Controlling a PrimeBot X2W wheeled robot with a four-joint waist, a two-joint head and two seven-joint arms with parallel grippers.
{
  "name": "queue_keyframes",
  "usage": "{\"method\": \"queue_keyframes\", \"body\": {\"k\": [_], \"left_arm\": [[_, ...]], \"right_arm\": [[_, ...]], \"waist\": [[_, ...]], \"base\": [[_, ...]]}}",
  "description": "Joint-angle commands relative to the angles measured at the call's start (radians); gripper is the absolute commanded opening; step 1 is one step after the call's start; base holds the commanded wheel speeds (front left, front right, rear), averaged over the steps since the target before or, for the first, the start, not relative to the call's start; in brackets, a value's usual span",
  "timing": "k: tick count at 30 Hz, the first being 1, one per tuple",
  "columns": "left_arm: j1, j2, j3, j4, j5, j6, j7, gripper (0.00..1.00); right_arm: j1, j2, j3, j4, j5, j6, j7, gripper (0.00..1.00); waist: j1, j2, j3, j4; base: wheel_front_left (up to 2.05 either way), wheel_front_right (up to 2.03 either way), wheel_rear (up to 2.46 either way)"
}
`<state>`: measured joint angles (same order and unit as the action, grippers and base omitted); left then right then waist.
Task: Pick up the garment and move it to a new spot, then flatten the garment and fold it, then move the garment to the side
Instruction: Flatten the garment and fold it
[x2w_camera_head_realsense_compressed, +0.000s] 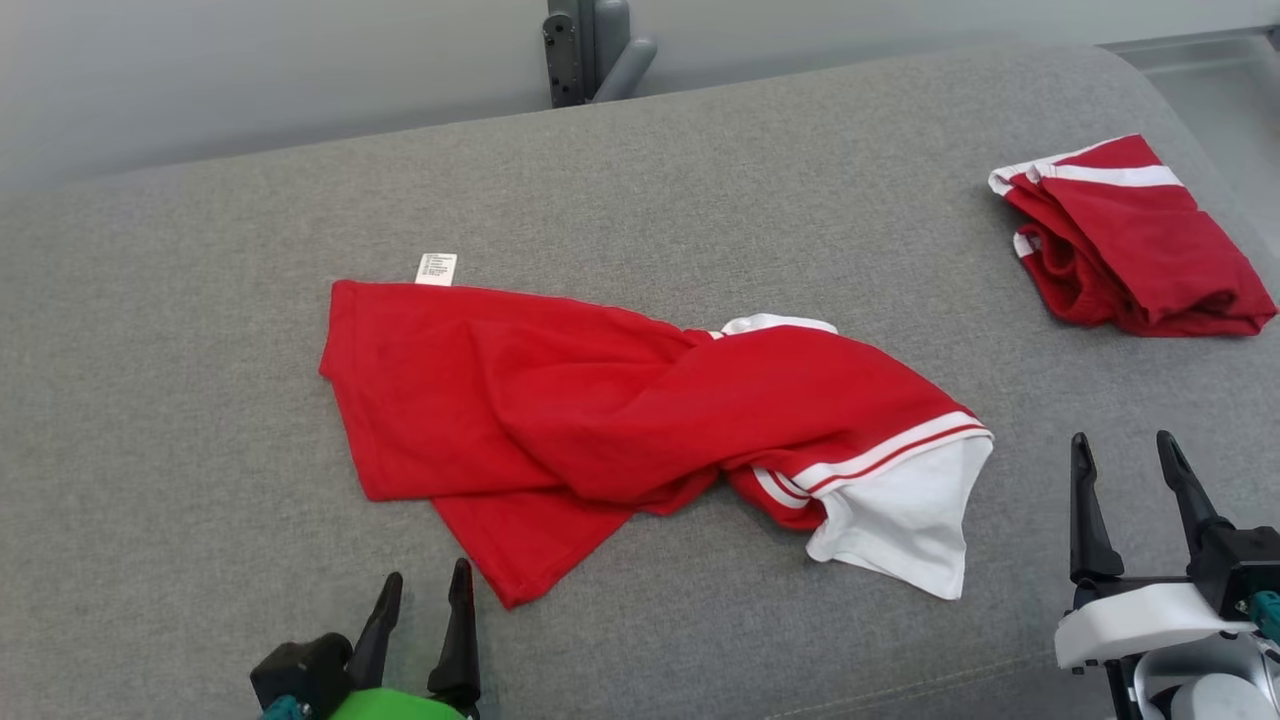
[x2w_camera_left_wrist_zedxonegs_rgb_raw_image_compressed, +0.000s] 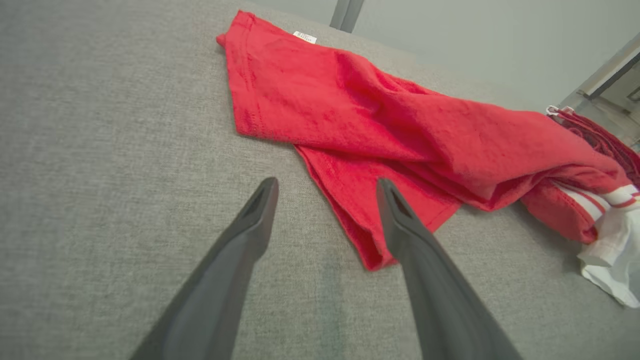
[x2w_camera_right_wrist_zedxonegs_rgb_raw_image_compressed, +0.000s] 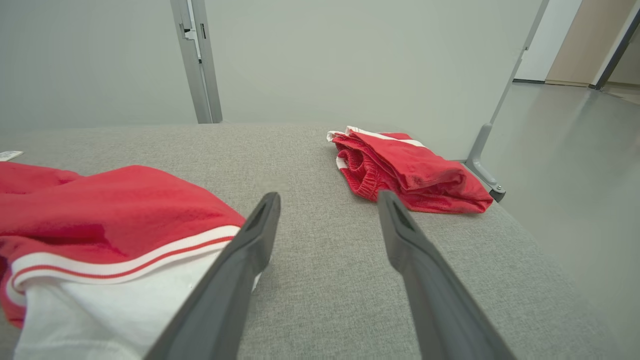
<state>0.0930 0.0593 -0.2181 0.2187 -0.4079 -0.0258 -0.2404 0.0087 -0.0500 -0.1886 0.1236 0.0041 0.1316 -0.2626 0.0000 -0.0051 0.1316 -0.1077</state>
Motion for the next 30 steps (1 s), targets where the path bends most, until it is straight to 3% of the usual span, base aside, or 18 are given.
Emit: {"method": "queue_keyframes", "body": {"k": [1, 5, 12, 13, 16, 21, 25, 30], "left_arm": [[-0.046, -0.005, -0.01, 0.034, -0.086, -0.004, 0.04, 1.0], [-0.092, -0.007, -0.051, 0.07, -0.196, 0.024, 0.123, 1.0], [-0.124, -0.008, -0.105, 0.113, -0.253, 0.066, 0.224, 1.0], [-0.13, -0.008, -0.112, 0.113, -0.255, 0.058, 0.221, 0.0], [-0.127, -0.004, -0.123, 0.076, -0.283, 0.03, 0.251, 0.0], [-0.095, 0.044, -0.07, -0.136, -0.337, 0.032, 0.295, 0.0], [-0.016, 0.134, -0.003, -0.405, -0.388, 0.076, 0.397, 0.0], [0.087, 0.219, 0.051, -0.529, -0.403, 0.133, 0.483, 0.0]], "right_arm": [[-0.013, -0.002, -0.001, -0.003, 0.001, -0.002, -0.003, 1.0], [-0.021, -0.002, -0.005, -0.006, 0.001, -0.002, -0.003, 1.0], [-0.029, -0.001, 0.0, -0.004, 0.011, -0.002, -0.003, 1.0], [-0.03, -0.002, 0.001, -0.002, 0.013, -0.002, -0.003, 1.0], [-0.026, -0.002, -0.002, 0.0, 0.016, -0.002, -0.003, 1.0], [-0.012, -0.001, 0.002, 0.004, 0.022, -0.002, -0.003, 1.0], [-0.007, -0.001, 0.007, 0.009, 0.029, -0.002, -0.003, 1.0], [-0.016, -0.001, 0.017, 0.014, 0.034, -0.002, -0.003, 1.0]], "waist": [[0.0, 0.0051, 0.037, -0.034], [0.0, 0.0051, 0.062, -0.054], [0.0, 0.0051, 0.081, -0.072], [0.0, 0.0051, 0.081, -0.075], [0.0, 0.0051, 0.079, -0.073], [0.0, 0.0051, 0.069, -0.055], [0.0, 0.0051, 0.063, -0.035], [0.0, 0.0051, 0.069, -0.024]], "base": [[0.0, 0.0, 0.0], [0.0, 0.0, 0.0], [0.0, 0.0, 0.0], [0.0, 0.0, 0.0], [0.0, 0.0, 0.0], [0.0, 0.0, 0.0], [0.0, 0.0, 0.0], [0.0, 0.0, 0.0]]}}
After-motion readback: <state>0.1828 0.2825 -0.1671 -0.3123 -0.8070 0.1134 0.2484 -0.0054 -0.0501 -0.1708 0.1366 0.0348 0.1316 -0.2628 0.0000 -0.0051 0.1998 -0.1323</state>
